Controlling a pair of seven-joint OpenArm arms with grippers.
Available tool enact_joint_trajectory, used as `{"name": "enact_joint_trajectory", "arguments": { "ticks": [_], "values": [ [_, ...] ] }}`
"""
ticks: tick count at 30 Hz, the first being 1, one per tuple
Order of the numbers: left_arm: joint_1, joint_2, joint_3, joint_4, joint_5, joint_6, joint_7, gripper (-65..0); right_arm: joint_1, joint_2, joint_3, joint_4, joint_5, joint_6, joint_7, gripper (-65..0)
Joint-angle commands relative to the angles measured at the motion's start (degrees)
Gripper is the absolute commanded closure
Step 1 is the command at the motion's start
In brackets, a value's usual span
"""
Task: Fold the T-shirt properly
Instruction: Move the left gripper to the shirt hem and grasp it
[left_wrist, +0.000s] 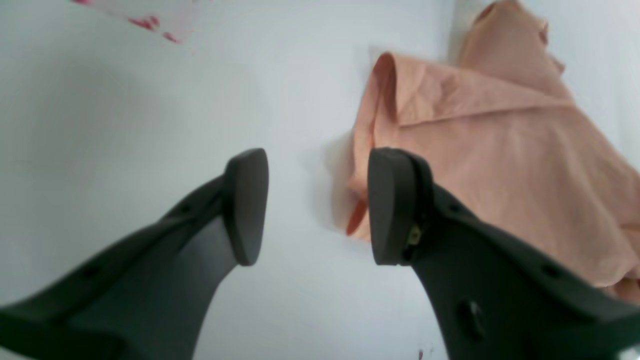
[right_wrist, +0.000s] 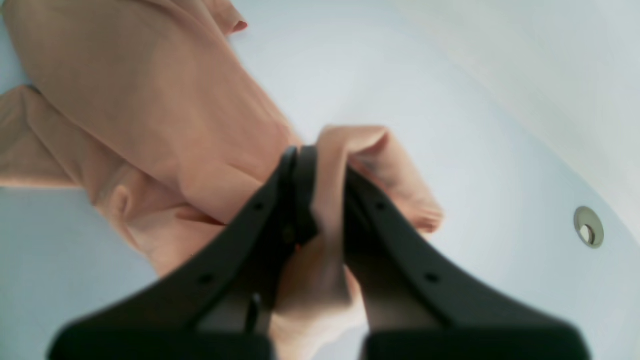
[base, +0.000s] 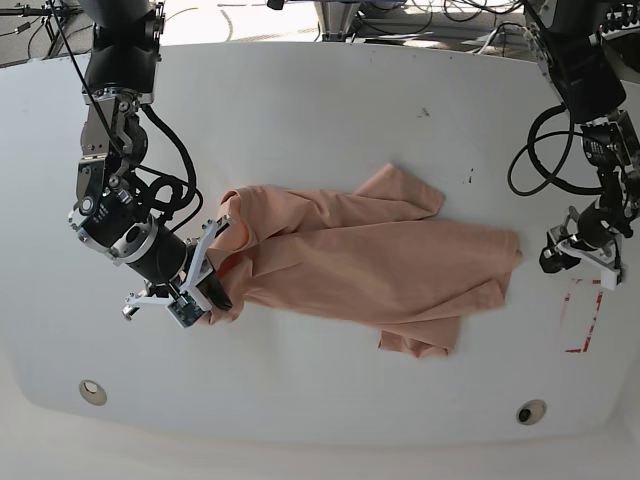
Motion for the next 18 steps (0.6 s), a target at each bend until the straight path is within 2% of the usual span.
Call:
{"name": "enact_joint_trajectory", "arguments": {
  "ticks": [1, 7, 11, 18],
  "values": [
    [-2.3, -1.7, 1.9, -2.6, -0.1, -0.6, -3.5, -30.6, 1.2, 0.5, 0.5, 1.0, 0.8, -0.2, 1.7, -0.2],
    [-5.2, -1.7, 6.3, -8.5, -0.7, -2.3, -4.6, -31.9, 1.2, 0.5, 0.5, 1.0, 0.9, -0.2, 1.7, -0.2],
    [-6.9, -1.5, 7.2, -12.8, -0.7, -2.1, -4.9, -35.7, 1.2, 0.5, 0.5, 1.1, 0.9, -0.2, 1.7, -0.2],
    [-10.0, -1.4, 8.0, -19.6, -0.7, -2.2, -6.9, -36.0, 1.2, 0.5, 0.5, 1.0, 0.9, -0.2, 1.7, -0.2]
  ]
}}
